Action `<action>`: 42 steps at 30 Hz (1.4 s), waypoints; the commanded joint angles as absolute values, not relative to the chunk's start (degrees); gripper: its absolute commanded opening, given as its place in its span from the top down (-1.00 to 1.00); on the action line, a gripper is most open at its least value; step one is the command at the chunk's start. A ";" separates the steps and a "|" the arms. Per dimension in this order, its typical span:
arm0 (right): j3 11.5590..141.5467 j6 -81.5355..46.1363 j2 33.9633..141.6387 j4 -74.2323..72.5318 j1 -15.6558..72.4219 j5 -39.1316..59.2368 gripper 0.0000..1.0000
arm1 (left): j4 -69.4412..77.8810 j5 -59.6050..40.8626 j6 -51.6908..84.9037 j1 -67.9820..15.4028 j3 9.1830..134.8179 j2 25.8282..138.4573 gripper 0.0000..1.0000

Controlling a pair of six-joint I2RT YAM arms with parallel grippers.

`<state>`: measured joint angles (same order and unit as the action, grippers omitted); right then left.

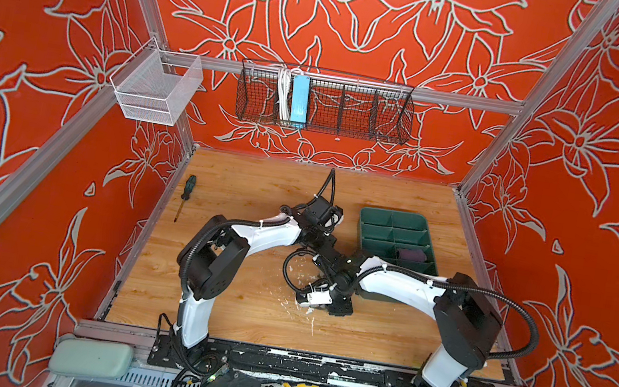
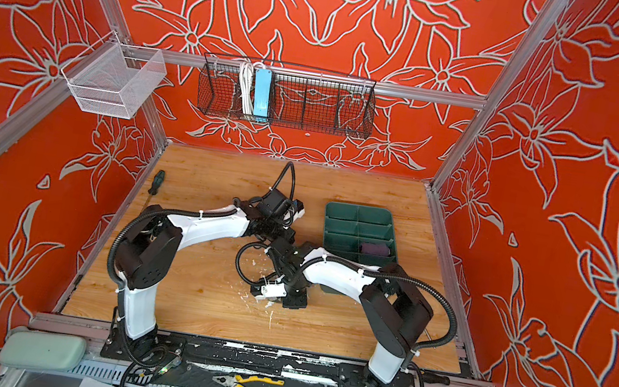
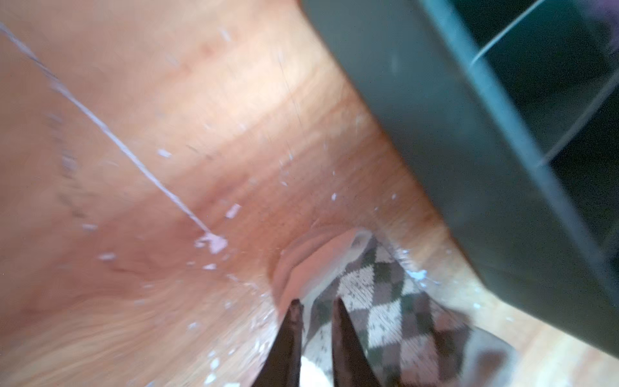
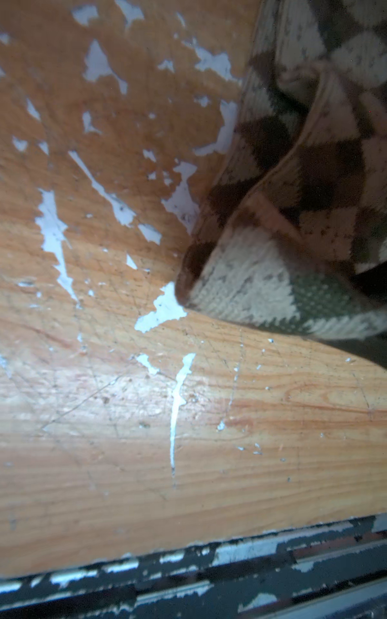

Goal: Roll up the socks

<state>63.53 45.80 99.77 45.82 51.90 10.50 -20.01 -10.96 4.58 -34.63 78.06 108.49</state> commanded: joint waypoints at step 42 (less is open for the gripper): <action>78.39 53.44 120.37 58.89 38.85 24.33 0.72 | 12.62 20.43 -38.89 -64.96 37.19 87.51 0.55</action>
<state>79.37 51.37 117.21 63.72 39.59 29.23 3.95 13.87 -40.10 -64.88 36.07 84.95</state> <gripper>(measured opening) 0.141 0.227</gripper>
